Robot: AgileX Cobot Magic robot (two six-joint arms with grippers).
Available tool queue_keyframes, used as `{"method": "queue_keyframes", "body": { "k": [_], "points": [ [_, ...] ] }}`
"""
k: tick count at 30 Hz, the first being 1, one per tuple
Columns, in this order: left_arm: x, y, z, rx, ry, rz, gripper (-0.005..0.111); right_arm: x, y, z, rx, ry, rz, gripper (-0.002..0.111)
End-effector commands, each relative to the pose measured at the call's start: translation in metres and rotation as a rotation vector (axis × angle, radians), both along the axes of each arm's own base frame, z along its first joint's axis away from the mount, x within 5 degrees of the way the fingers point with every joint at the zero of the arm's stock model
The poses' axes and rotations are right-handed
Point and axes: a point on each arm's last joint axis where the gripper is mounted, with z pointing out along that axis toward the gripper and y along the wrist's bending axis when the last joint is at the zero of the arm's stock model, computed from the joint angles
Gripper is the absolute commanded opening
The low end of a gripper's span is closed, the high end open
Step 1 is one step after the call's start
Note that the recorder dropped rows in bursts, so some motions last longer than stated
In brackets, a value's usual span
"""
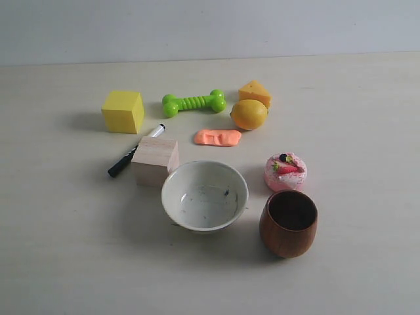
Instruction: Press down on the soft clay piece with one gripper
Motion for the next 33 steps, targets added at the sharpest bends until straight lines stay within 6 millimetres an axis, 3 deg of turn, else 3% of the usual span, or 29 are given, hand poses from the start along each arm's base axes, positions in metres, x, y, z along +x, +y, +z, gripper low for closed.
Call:
{"method": "queue_keyframes", "body": {
  "k": [1,7,14,20,24,33],
  "points": [
    [0.0,-0.001,0.002,-0.006,-0.014,-0.007,0.0,-0.008,-0.005,-0.015,-0.062,-0.129,-0.079,0.0],
    [0.0,-0.001,0.002,-0.006,-0.014,-0.007,0.0,0.002,-0.006,-0.046,-0.071,-0.068,-0.088,0.0],
    [0.0,-0.001,0.002,-0.006,-0.014,-0.007,0.0,0.009,0.001,-0.072,-0.052,-0.141,-0.005,0.0],
    [0.0,-0.001,0.002,-0.006,-0.014,-0.007,0.0,0.001,0.006,-0.124,-0.083,-0.155,0.044,0.0],
    [0.0,-0.001,0.002,-0.006,-0.014,-0.007,0.0,-0.001,0.007,-0.147,-0.101,-0.123,0.051,0.0],
    [0.0,-0.001,0.002,-0.006,-0.014,-0.007,0.0,-0.005,0.007,-0.152,-0.138,-0.089,0.062,0.0]
  ]
}}
